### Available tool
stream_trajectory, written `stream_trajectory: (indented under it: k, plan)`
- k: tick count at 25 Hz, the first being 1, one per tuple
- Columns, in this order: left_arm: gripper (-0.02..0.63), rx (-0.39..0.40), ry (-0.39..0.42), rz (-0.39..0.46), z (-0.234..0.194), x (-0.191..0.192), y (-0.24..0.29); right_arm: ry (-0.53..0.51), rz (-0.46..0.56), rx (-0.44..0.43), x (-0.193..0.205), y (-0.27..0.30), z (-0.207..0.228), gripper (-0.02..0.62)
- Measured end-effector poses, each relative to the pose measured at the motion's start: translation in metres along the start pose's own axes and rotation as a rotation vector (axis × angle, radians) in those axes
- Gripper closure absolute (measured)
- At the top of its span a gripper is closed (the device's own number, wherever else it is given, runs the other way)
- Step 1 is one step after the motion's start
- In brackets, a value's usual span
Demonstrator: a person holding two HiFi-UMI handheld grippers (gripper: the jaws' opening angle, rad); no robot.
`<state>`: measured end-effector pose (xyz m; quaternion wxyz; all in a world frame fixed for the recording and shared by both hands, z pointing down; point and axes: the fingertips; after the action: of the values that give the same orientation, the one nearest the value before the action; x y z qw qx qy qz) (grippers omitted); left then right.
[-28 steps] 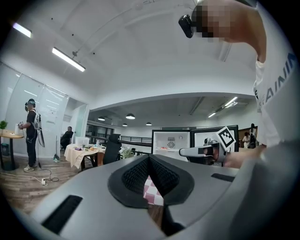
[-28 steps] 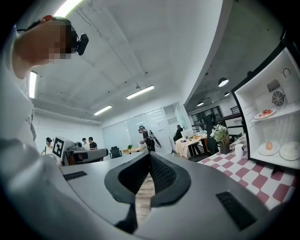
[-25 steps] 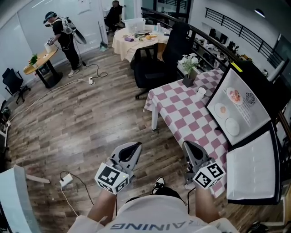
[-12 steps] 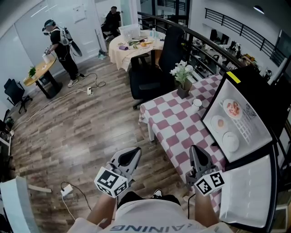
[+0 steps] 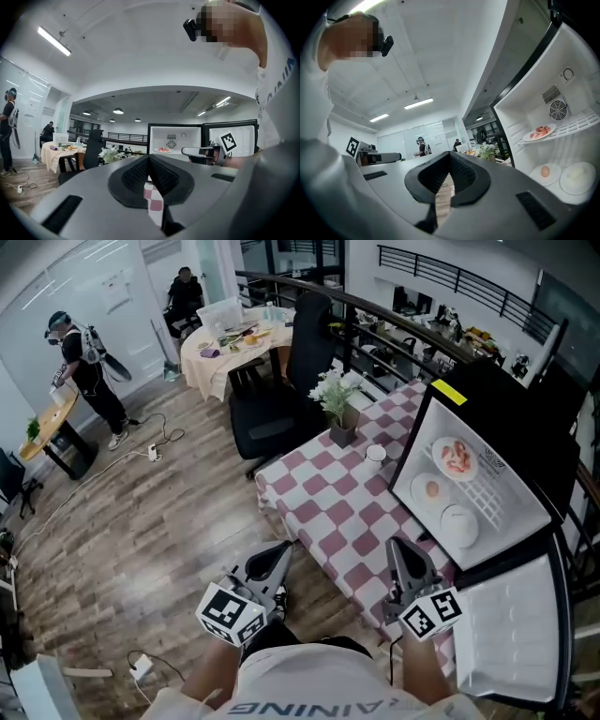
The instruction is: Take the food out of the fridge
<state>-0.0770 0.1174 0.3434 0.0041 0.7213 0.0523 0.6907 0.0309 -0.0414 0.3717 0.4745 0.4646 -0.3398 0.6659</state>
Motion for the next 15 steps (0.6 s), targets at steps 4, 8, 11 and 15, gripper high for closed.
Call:
stream_trajectory:
  k: [4,8,11,15]
  plan:
    - [0.601,0.106,0.009,0.022,-0.021,-0.005,0.038,-0.022,0.029,0.093,-0.009,0.013,0.022,0.574]
    - [0.601,0.163,0.048,0.09,-0.059,-0.023,0.064,-0.04,0.053,0.194,-0.02,0.039,0.036,0.574]
    - [0.601,0.232,0.046,0.103,-0.091,-0.033,0.08,-0.061,0.064,0.25,-0.028,0.064,0.034,0.574]
    - [0.601,0.332,0.03,0.092,-0.123,-0.037,0.104,-0.077,0.065,0.329,-0.031,0.09,0.034,0.574]
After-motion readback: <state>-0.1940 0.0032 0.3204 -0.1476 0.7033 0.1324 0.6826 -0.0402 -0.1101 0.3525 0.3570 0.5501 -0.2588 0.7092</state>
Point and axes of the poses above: the fingertips, and each gripper's own axes: y forward along the fingers, z to its right, x out of its underside, and after that the axes turned 14 degrees about x, right-handed
